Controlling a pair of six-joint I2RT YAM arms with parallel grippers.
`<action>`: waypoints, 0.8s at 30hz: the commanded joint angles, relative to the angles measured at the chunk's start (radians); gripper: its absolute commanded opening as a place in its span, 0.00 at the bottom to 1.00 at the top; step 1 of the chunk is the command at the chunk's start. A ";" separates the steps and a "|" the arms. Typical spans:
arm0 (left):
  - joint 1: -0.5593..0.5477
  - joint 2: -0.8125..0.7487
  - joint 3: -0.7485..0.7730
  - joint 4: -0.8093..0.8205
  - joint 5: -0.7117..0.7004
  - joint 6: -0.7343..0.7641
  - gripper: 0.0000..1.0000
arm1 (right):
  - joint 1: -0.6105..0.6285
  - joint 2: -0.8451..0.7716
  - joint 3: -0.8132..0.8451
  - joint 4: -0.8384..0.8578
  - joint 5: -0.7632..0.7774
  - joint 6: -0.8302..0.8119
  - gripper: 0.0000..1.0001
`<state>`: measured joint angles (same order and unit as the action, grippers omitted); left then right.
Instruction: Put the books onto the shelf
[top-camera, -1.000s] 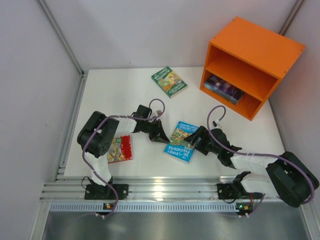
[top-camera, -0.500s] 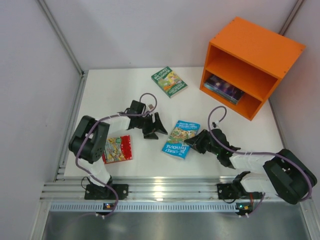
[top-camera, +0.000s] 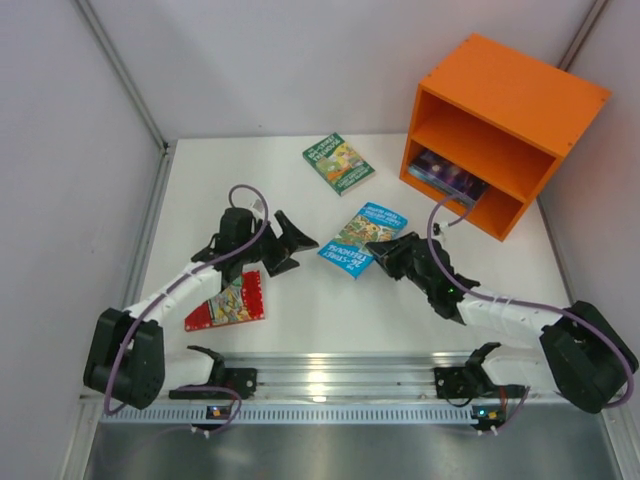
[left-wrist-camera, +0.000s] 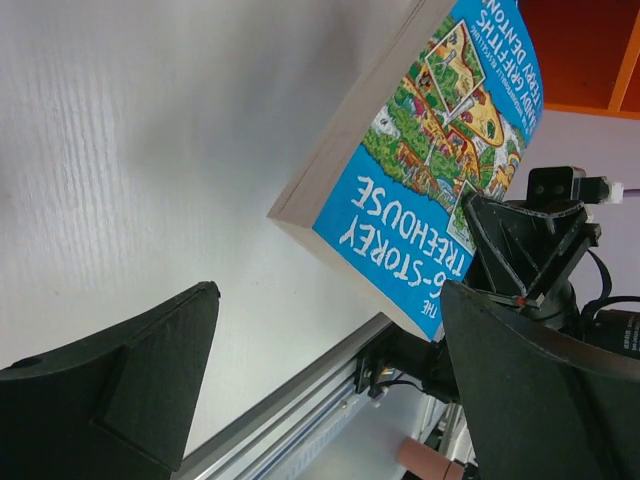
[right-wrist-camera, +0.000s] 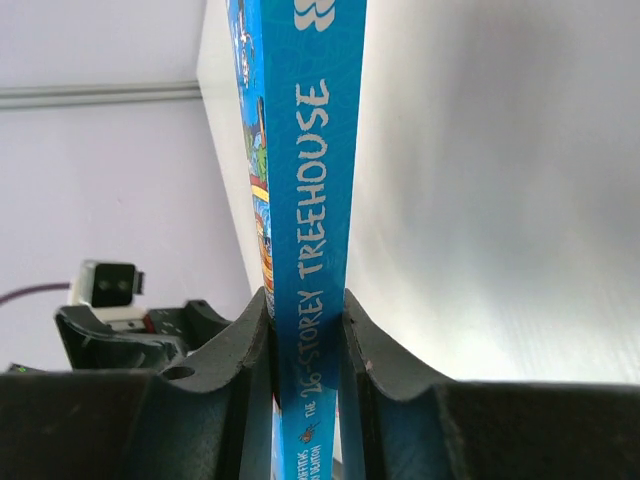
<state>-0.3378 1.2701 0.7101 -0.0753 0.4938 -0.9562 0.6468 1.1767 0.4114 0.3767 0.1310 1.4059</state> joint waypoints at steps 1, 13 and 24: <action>-0.033 -0.061 -0.057 0.174 -0.017 -0.171 0.97 | 0.048 0.034 0.079 0.168 0.070 0.096 0.00; -0.104 -0.034 -0.058 0.210 -0.146 -0.182 0.98 | 0.109 0.047 0.081 0.280 0.127 0.200 0.00; -0.142 0.005 -0.069 0.307 -0.178 -0.204 0.93 | 0.155 0.058 0.046 0.364 0.151 0.258 0.02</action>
<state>-0.4728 1.2678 0.6292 0.1429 0.3412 -1.1584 0.7776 1.2415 0.4389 0.5438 0.2546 1.6211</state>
